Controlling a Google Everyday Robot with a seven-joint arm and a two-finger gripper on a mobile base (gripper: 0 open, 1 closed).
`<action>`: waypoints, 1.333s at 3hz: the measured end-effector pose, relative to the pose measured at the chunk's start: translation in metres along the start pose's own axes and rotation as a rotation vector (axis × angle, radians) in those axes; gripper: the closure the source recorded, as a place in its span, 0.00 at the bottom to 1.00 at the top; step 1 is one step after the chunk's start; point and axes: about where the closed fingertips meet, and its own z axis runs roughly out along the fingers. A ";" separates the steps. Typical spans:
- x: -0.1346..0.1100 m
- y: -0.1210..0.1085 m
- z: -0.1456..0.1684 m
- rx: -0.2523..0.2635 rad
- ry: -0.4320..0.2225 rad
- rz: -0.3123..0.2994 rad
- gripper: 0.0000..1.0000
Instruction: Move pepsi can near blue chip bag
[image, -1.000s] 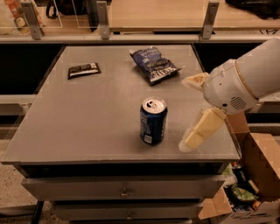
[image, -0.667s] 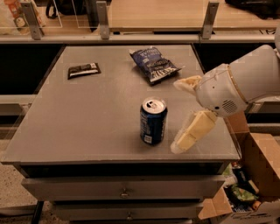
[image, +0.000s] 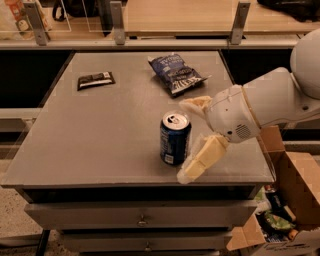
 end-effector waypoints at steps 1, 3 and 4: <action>-0.004 0.004 0.013 -0.025 -0.042 -0.004 0.17; -0.012 0.007 0.021 -0.066 -0.059 0.011 0.63; -0.014 0.009 0.022 -0.068 -0.058 0.007 0.87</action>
Offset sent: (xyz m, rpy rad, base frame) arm -0.0037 0.0290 -0.0059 0.1013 0.0438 0.0663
